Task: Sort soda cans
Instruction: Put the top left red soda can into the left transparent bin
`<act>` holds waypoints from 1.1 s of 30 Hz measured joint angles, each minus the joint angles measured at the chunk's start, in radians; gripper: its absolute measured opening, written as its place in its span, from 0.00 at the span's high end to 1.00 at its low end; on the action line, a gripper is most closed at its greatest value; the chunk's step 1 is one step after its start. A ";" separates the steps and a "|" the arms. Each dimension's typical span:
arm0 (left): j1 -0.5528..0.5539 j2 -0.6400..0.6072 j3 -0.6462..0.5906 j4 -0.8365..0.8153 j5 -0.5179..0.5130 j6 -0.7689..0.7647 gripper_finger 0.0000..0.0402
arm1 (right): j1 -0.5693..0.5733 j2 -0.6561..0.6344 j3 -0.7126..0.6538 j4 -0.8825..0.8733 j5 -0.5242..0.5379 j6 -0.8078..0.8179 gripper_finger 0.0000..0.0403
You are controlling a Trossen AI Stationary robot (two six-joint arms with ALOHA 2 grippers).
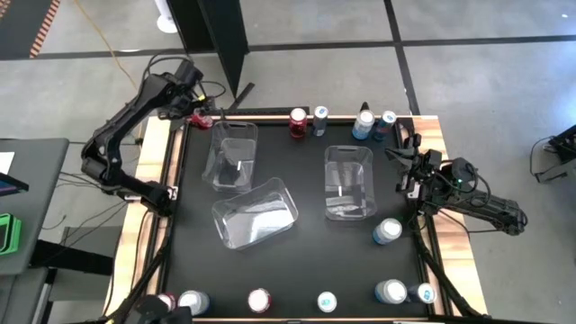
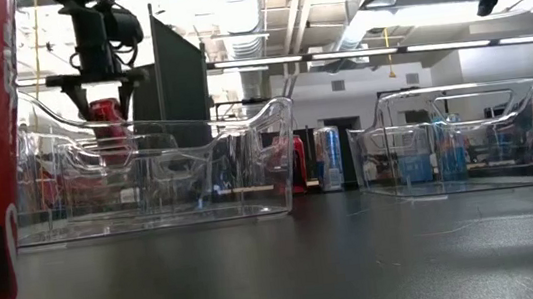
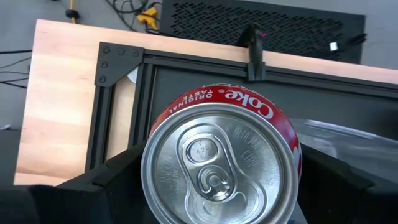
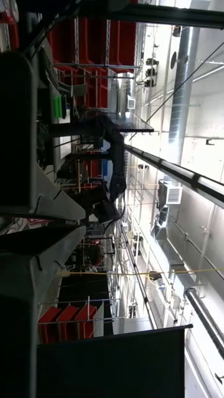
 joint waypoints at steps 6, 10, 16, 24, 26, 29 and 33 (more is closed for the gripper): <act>-0.016 -0.042 0.000 0.003 0.018 0.000 0.21 | 0.000 0.000 0.000 0.000 0.000 0.000 0.88; -0.045 -0.064 0.000 0.004 0.019 0.002 0.21 | 0.000 0.000 0.000 0.000 0.000 -0.001 0.88; -0.099 -0.068 0.000 0.008 0.027 -0.027 0.21 | 0.000 0.000 0.000 0.002 0.001 -0.017 0.88; -0.186 -0.065 0.000 0.017 0.027 -0.096 0.21 | 0.000 0.000 0.000 0.022 0.001 -0.026 0.88; -0.206 -0.065 0.000 0.016 0.028 -0.110 0.21 | 0.000 0.000 0.000 0.023 0.001 -0.027 0.88; -0.232 -0.057 0.000 0.019 0.027 -0.136 0.21 | 0.000 0.000 0.000 0.026 0.001 -0.030 0.88; -0.254 -0.021 0.000 0.019 0.022 -0.166 0.21 | 0.000 0.000 0.000 0.035 0.001 -0.030 0.88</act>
